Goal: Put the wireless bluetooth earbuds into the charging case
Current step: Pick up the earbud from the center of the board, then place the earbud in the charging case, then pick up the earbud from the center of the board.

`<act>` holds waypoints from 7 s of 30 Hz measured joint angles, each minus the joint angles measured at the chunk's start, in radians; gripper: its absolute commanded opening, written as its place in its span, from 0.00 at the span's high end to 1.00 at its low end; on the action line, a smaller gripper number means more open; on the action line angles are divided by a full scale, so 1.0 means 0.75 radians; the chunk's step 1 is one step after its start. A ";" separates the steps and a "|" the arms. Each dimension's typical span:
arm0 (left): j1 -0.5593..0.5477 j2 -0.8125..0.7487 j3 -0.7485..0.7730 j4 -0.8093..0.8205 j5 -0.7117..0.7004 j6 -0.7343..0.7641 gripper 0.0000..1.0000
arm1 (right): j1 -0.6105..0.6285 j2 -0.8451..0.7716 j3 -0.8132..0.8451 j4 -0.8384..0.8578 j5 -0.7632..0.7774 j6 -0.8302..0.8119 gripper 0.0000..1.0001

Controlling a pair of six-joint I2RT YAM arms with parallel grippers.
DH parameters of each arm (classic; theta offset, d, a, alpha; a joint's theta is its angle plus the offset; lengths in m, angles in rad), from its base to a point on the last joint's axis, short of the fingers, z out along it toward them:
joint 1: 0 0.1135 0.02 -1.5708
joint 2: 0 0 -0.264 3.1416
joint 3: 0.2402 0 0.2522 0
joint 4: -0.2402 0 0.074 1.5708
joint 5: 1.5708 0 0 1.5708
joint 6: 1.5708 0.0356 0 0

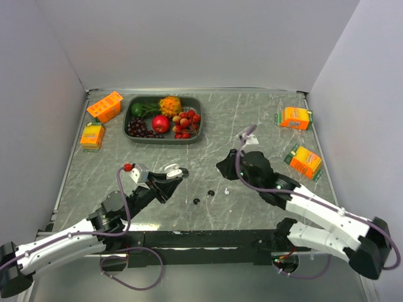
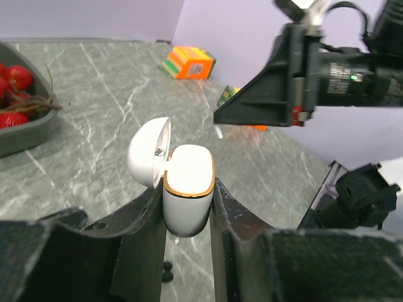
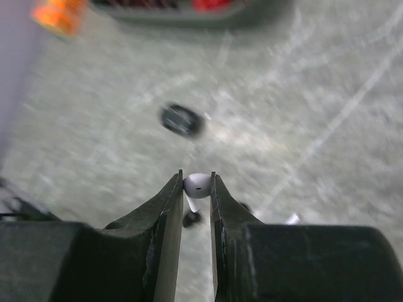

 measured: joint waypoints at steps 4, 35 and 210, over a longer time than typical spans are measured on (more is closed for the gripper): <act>0.000 0.127 -0.004 0.170 0.002 0.007 0.99 | 0.047 -0.120 -0.042 0.182 0.030 -0.009 1.00; 0.041 0.719 -0.003 0.951 0.292 0.057 0.99 | 0.386 0.017 -0.071 0.832 0.001 -0.182 1.00; 0.040 -0.045 -0.111 0.290 0.106 0.094 0.99 | -0.113 0.817 0.333 -0.337 -0.080 -0.063 0.47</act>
